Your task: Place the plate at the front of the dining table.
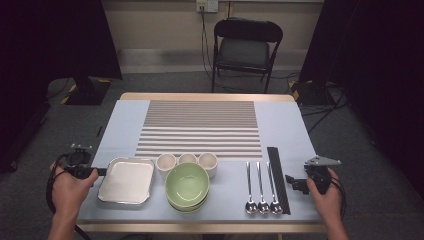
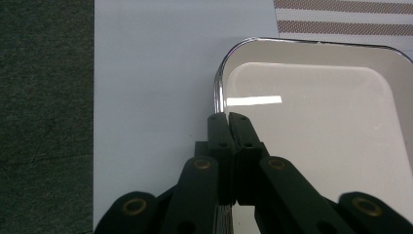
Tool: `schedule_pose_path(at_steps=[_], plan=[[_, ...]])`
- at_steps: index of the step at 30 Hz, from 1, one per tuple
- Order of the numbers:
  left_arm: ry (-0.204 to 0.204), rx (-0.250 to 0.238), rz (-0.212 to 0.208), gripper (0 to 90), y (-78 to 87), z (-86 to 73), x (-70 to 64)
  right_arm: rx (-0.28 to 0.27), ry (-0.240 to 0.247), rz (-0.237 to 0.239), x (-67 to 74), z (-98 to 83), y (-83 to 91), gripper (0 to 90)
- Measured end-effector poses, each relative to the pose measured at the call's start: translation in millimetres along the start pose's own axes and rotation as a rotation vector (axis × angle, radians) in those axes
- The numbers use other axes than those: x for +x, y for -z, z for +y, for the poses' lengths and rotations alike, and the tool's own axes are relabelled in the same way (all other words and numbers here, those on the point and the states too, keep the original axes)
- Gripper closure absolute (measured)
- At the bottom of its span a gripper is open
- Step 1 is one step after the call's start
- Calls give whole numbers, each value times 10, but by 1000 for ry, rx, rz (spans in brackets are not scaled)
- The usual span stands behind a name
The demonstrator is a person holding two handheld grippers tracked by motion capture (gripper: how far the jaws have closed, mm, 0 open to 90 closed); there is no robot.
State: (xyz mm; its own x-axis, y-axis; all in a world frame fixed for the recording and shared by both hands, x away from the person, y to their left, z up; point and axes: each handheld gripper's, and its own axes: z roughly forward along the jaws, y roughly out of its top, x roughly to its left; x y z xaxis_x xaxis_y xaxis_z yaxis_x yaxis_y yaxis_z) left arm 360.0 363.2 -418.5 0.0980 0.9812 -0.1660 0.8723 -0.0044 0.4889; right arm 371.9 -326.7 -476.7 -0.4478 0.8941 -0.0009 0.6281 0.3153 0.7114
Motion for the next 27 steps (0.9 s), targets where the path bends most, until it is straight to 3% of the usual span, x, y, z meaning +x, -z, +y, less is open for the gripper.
schedule_pose_path(at_steps=[4,8,12,16,22,27], plan=[[0,-11,-1,900,13,4,-5,1,-1,1,0,0,1,113],[2,1,-34,900,-19,5,-17,1,0,1,-1,0,0,113],[-28,-27,4,900,-2,15,-14,0,-1,0,1,-1,1,113],[-29,-31,-10,859,-5,-3,23,-1,0,0,-1,0,0,113],[-33,-16,-12,870,-65,-4,19,0,-1,0,1,0,1,113],[3,-25,-14,883,-62,-3,18,0,0,0,0,0,0,113]])
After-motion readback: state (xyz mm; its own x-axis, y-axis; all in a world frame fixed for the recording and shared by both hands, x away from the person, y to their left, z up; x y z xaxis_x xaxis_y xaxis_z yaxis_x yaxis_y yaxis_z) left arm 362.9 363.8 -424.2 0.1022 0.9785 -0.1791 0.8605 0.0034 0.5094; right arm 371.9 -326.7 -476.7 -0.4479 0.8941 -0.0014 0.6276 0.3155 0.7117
